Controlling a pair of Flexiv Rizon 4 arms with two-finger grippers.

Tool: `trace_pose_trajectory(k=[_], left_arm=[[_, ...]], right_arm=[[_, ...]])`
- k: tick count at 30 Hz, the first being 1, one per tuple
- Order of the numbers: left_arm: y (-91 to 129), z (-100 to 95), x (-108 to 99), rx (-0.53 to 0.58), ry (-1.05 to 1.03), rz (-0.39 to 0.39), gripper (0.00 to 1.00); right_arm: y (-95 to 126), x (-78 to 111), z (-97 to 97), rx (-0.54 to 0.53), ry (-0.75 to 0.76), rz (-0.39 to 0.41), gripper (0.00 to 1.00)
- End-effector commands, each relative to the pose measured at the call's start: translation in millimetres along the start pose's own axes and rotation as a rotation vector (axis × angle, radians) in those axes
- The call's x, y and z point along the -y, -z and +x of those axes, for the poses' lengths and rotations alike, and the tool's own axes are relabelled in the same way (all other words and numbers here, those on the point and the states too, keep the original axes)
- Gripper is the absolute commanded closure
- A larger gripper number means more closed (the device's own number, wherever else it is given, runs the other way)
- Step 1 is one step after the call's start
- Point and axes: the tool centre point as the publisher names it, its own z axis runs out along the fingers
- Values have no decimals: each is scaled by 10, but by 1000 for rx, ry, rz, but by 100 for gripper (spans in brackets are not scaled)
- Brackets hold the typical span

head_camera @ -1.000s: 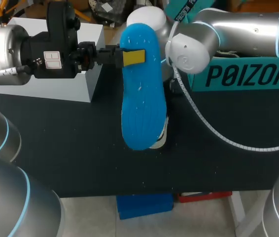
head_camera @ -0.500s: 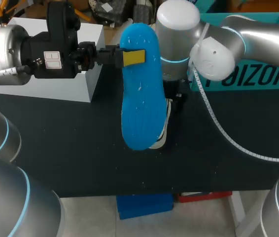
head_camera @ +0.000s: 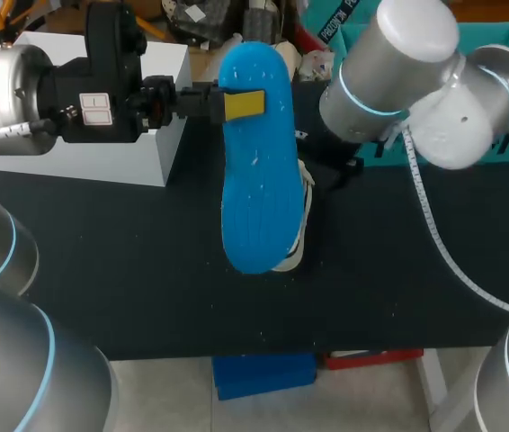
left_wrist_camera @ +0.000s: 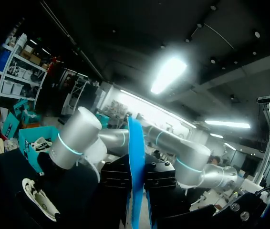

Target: Take the shoe out of the shoebox, open the shoe tongue, remove and reinsert the insole, then place the shoe into the shoebox

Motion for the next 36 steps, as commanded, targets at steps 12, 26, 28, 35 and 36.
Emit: trace_pose_trajectory(k=[12,26,28,35,36], left_arm=[[-2,6,2,3,1,-3,100],[-2,6,2,3,1,-3,100],[-2,6,2,3,1,-3,100],[-2,6,2,3,1,-3,100],[-2,6,2,3,1,-3,100]], right_arm=[[129,143,-149,-204,-67,30,0],[459,77,-169,-820,-144,147,0],[484,48,-164,-896,-138,154,0],[558,-5,-138,-1073,-138,178,0],[573,-11,-135,-1101,-140,175,0]])
